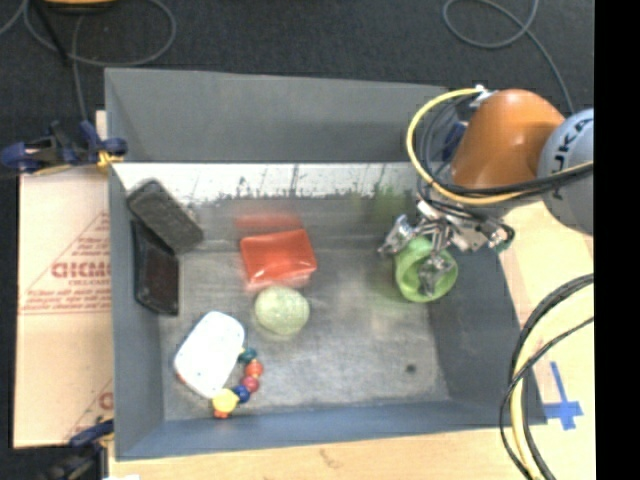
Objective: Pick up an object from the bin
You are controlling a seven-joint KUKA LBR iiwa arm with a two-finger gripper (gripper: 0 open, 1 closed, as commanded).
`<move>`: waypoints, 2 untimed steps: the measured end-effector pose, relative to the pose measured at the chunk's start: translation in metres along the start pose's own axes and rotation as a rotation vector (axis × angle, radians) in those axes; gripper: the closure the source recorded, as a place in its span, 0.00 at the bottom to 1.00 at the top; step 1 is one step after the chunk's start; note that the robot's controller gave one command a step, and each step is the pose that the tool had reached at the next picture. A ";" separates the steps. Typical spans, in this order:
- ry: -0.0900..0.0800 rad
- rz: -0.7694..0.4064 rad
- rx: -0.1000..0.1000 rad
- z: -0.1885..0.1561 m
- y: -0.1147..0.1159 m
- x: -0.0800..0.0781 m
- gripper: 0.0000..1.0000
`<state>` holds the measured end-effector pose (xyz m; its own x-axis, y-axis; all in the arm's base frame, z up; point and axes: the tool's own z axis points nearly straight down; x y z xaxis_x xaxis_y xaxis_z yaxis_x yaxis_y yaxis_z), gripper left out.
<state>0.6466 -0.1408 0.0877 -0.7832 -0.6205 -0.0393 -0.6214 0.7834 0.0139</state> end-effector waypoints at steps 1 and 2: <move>0.000 0.001 0.000 0.000 0.000 0.000 1.00; -0.005 -0.001 0.008 -0.001 0.003 0.001 1.00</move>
Offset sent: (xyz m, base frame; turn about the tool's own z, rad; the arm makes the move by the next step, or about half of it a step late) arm 0.0001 -0.0001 0.0638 -0.0003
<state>0.6439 -0.1391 0.0890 -0.7825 -0.6211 -0.0438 -0.6219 0.7831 0.0055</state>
